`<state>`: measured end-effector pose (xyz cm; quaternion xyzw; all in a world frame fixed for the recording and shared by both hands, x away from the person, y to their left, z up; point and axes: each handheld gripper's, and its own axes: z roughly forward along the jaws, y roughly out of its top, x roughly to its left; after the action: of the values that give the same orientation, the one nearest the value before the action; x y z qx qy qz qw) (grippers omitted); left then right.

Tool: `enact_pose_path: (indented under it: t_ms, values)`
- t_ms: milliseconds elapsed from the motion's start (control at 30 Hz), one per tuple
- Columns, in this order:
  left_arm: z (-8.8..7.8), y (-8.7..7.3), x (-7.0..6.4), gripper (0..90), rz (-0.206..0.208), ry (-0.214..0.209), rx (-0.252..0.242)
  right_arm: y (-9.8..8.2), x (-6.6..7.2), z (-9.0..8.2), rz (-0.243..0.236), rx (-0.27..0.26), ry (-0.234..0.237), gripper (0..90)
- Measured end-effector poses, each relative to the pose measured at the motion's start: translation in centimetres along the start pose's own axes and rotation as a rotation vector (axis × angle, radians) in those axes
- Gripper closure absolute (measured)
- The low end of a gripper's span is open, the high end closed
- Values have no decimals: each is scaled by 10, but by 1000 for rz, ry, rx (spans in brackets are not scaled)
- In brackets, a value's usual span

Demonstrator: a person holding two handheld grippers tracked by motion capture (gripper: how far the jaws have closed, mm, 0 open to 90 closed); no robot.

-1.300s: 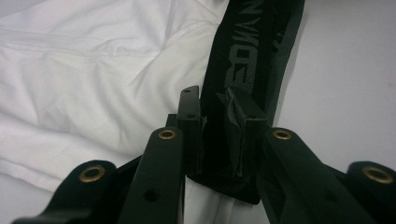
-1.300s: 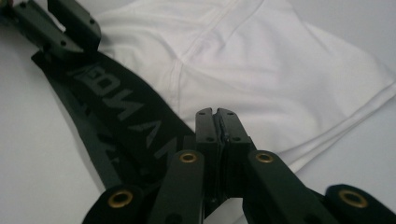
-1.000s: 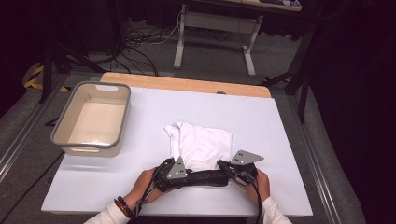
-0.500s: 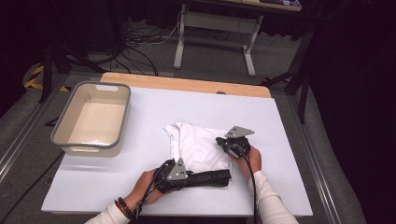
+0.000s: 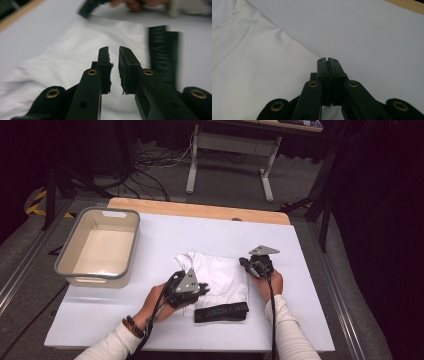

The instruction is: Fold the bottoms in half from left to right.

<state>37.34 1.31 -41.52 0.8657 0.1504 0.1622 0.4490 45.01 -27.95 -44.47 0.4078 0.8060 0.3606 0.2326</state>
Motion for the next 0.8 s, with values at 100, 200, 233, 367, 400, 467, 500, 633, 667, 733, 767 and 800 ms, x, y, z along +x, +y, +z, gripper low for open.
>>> enact_pose_path:
  t_ms: [100,200,233,367,400,467,500,633,667,733,767,800]
  values:
    - [12,4,27,833,-34,56,6,3,6,-5,-2,-22,24,863]
    - [32,0,54,830,-60,106,47,5,13,-2,-33,-11,34,899]
    - [38,-3,59,829,-78,100,56,5,14,0,-34,-8,37,900]
    - [59,-14,73,804,-90,141,133,5,17,8,-31,4,53,900]
    - [62,-16,74,810,-99,139,146,4,17,9,-35,9,54,900]
    - [68,-22,75,813,-101,144,189,4,18,10,-42,21,52,900]
    - [67,-23,75,819,-117,138,175,2,18,11,-40,31,48,900]
    - [61,-24,75,822,-152,119,197,0,14,9,-34,43,33,900]
    - [59,-26,75,821,-159,111,195,-1,13,8,-32,46,29,899]
    - [54,-31,72,821,-156,115,192,-2,9,6,-37,51,5,899]
    - [52,-33,70,822,-161,119,185,-4,6,4,-32,52,-6,900]
    - [50,-35,69,821,-165,121,180,-5,4,3,-26,51,-16,900]
